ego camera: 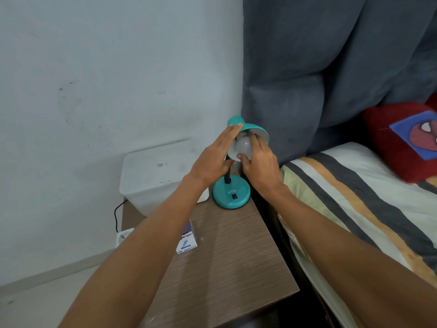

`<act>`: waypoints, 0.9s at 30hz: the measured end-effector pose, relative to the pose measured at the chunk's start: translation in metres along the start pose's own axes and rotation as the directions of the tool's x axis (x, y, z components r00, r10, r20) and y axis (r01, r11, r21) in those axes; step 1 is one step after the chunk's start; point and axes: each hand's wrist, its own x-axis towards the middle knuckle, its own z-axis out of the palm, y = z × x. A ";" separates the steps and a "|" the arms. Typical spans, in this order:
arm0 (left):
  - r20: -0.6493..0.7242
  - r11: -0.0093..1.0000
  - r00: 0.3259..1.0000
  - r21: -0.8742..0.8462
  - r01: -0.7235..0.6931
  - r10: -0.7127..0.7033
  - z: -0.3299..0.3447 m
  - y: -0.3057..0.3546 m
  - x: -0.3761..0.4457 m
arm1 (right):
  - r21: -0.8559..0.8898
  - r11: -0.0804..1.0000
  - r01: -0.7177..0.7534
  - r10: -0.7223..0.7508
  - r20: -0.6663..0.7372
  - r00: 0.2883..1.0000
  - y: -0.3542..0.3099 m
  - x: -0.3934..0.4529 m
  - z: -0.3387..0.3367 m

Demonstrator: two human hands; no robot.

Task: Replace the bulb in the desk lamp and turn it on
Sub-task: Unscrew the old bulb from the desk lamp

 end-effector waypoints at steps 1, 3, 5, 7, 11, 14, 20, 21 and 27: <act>-0.004 1.000 1.000 -0.007 0.000 0.000 0.000 0.001 0.000 | -0.027 0.999 0.027 -0.027 0.014 1.000 0.000 0.000 -0.001; -0.020 1.000 1.000 -0.012 -0.007 0.007 0.000 0.002 0.000 | -0.089 0.985 0.146 -0.143 0.038 0.989 0.002 0.001 -0.003; -0.028 1.000 1.000 -0.008 -0.010 0.010 -0.002 0.002 0.000 | -0.057 0.983 0.173 -0.171 0.036 0.985 0.005 0.000 -0.002; -0.016 1.000 1.000 -0.009 -0.006 0.006 -0.002 0.001 0.001 | 0.022 0.998 0.062 -0.062 -0.001 0.998 0.004 -0.003 -0.001; -0.013 1.000 1.000 -0.016 0.000 0.000 0.001 0.000 0.001 | -0.011 1.000 0.021 -0.021 0.017 1.000 0.000 0.000 0.000; -0.021 1.000 1.000 -0.011 0.002 -0.002 0.000 0.000 0.001 | -0.091 0.986 0.139 -0.136 0.038 0.990 0.003 0.004 0.000; -0.004 1.000 1.000 -0.014 0.006 -0.006 -0.001 0.000 0.001 | 0.059 0.998 -0.037 0.037 0.000 0.999 -0.004 0.001 0.004; -0.006 1.000 1.000 -0.018 0.007 -0.007 0.000 0.000 0.001 | 0.020 1.000 -0.014 0.013 0.006 1.000 -0.005 0.002 0.002; -0.014 1.000 1.000 -0.007 0.004 -0.004 -0.003 0.001 0.000 | 0.000 0.999 0.052 -0.052 0.025 0.998 -0.004 0.002 -0.002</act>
